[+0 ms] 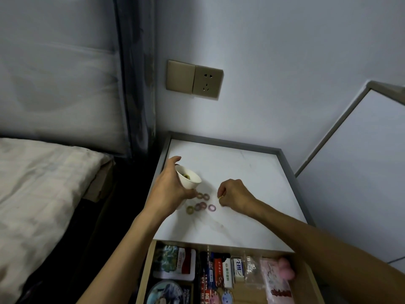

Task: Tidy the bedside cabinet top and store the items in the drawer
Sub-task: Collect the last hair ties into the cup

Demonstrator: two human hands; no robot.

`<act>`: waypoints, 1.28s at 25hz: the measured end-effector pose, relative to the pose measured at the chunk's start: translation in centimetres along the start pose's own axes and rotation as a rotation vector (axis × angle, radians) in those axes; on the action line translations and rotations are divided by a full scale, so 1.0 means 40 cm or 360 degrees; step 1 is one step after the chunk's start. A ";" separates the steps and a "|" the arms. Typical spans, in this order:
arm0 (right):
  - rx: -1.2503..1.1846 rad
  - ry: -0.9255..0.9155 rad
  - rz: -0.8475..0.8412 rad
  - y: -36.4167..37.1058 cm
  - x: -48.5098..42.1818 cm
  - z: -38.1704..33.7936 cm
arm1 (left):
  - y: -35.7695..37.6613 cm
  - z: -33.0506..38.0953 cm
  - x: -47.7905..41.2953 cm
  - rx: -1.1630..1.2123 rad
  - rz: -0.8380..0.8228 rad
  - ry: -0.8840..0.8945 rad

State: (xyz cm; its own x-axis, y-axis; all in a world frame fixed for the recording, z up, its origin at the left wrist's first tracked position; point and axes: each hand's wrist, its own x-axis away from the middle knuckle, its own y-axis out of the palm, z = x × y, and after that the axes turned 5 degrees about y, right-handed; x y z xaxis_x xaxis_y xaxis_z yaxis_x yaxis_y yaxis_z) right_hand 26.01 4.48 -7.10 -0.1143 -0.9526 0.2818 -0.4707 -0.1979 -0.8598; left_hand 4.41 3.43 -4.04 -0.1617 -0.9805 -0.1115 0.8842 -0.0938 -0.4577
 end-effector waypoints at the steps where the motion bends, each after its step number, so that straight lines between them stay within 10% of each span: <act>1: -0.0112 0.0033 0.0027 -0.007 0.011 -0.005 | 0.001 0.000 0.002 -0.0006 -0.0009 0.0003; 7: -0.0956 -0.0351 0.0137 -0.119 0.044 -0.156 | 0.009 0.001 0.008 -0.0045 -0.0074 0.0078; 14: -0.0453 -0.0834 -0.0163 -0.136 0.057 -0.222 | -0.001 0.005 0.011 0.0082 -0.0054 0.0116; 17: -0.0756 -0.0761 0.0030 -0.130 0.037 -0.176 | -0.019 -0.003 0.010 0.0101 0.0016 0.0060; 22: 0.0102 -0.0553 -0.0171 -0.031 0.012 -0.051 | -0.045 -0.019 0.008 0.0105 0.0135 0.0038; 32: 0.0067 -0.0508 0.0069 0.068 0.010 -0.056 | -0.053 -0.028 0.006 0.0093 0.0142 0.0002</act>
State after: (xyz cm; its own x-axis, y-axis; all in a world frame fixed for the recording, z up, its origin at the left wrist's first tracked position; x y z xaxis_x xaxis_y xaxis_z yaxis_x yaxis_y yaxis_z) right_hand 22.74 4.07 -8.36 0.1498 -0.9834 0.1025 -0.4338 -0.1585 -0.8870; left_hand 2.01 3.59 -4.10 -0.0820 -0.9852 -0.1508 0.9192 -0.0163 -0.3935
